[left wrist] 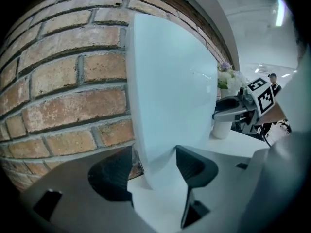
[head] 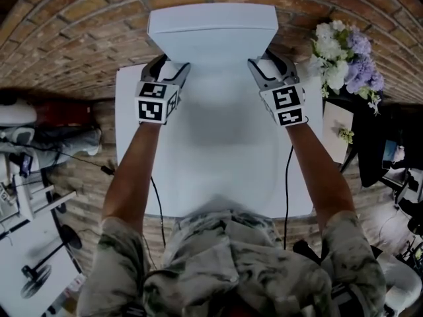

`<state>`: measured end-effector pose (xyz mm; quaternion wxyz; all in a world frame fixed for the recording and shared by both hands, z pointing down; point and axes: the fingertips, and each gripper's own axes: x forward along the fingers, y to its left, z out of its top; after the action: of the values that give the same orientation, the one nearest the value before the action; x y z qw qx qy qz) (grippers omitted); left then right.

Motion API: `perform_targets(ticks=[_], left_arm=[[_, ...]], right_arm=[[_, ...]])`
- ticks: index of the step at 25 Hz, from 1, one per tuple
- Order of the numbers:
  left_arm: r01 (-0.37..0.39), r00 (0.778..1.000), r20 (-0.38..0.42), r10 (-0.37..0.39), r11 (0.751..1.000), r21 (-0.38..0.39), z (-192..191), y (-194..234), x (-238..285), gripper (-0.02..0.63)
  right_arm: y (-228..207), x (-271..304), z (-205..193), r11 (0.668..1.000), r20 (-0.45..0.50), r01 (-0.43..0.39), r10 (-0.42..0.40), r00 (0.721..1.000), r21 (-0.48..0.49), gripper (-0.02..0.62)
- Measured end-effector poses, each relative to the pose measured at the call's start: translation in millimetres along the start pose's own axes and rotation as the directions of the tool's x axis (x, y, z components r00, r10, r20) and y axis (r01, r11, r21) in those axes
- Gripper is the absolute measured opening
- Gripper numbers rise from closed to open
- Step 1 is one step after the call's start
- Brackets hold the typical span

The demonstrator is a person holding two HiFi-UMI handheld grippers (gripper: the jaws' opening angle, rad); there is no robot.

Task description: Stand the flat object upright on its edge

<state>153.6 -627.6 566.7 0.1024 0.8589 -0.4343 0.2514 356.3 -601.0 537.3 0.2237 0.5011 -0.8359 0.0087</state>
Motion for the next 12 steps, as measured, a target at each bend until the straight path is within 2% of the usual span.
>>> perform_targets(ticks=[3,12], left_arm=[[-0.02,1.0,0.007,0.02,1.0,-0.015,1,2,-9,0.276],[-0.044,0.998,0.04,0.045,0.998,-0.04,-2,-8,-53,0.276]], right_arm=[[1,-6,-2,1.0,-0.008,0.011,-0.011,1.0,0.01,0.245],[17,-39,-10,0.998,-0.022,0.034,-0.033,0.999,0.05,0.236]])
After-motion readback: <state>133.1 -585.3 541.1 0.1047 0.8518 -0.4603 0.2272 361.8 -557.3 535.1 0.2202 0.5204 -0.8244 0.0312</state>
